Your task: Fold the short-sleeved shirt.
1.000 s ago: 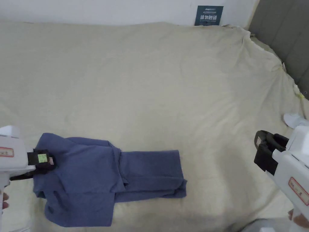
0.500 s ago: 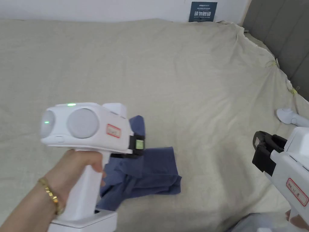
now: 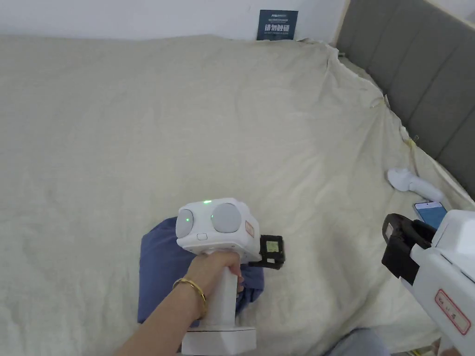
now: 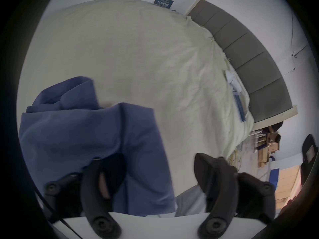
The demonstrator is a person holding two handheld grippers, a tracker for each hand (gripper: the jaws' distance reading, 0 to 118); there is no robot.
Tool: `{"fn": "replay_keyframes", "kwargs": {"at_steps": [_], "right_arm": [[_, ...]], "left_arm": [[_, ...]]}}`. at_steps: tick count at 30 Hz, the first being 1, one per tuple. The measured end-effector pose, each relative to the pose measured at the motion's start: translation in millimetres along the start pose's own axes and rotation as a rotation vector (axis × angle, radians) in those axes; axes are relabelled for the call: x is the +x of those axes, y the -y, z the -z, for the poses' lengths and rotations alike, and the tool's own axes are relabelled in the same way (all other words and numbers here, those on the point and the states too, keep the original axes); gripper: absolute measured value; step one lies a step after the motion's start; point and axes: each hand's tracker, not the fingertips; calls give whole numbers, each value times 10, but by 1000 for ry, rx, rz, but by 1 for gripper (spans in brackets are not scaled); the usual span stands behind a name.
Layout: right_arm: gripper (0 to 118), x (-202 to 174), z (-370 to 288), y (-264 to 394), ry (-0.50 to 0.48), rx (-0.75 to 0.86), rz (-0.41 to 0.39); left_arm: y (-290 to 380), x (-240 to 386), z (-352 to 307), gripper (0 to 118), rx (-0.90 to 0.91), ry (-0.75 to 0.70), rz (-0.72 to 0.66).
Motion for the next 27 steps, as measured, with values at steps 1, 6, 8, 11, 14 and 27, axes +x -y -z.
{"fn": "replay_keyframes", "kwargs": {"at_steps": [1, 6, 8, 11, 14, 27], "right_arm": [[0, 130, 56, 40, -3, -4, 3], [0, 159, 106, 83, -24, -7, 1], [0, 129, 125, 85, -33, -8, -3], [0, -53, 72, 42, -48, -9, -6], [0, 38, 115, 73, -56, -5, -7], [0, -16, -99, -6, -26, -3, 8]], "left_arm": [[-23, -10, -73, 99, 5, 38, 9], [-133, -184, -762, 99, 264, 108, 28], [-107, -230, -1016, 96, 422, 21, 34], [11, -240, -1121, 51, 569, -147, 104], [212, -236, -959, 2, 607, -281, 142], [1110, 270, 364, 0, 339, -273, 457]]}}
